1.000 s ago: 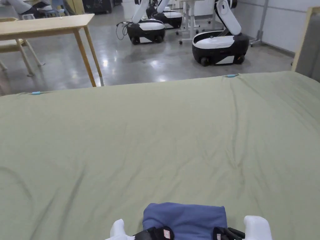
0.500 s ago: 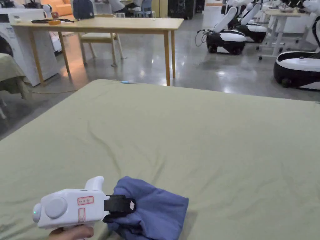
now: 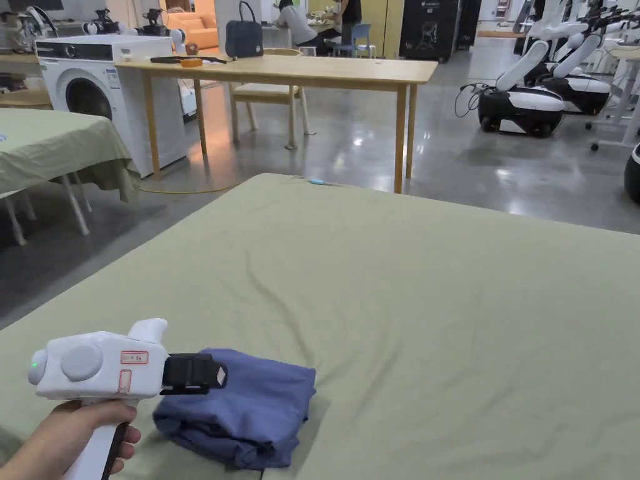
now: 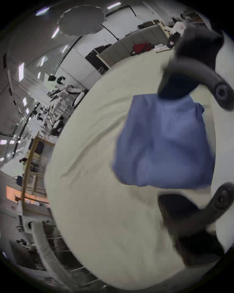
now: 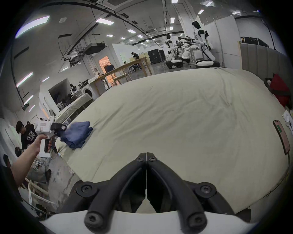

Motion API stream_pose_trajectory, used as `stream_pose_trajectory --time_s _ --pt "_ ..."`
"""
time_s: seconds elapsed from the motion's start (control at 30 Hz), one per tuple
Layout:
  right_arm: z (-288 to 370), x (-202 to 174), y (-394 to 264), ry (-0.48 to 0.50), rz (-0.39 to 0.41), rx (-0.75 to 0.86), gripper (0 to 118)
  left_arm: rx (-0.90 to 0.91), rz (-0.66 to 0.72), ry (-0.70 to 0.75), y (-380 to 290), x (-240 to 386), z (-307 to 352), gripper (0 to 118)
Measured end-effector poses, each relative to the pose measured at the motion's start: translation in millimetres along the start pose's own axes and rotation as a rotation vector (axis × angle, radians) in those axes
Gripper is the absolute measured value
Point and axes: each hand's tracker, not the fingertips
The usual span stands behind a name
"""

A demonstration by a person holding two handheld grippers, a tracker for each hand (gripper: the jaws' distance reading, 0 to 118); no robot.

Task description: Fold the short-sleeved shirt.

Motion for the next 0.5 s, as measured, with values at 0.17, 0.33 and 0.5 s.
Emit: stream_pose_trajectory --time_s 0.17,0.33,0.5 --pt "-2.3 1.8 -0.7 0.005 0.009 0.005 1 0.144 -0.042 0.189 -0.2 19.4 43.5 39" --pt "9.0 10.0 21.7 -0.026 -0.006 0.098 1 0.293 -0.247 0.239 -19.6 127.0 51.5 0" --pt "50.7 -2.9 107.8 -0.153 0.146 0.343 1 0.516 -0.390 0.073 -27.6 265.5 71.3 0"
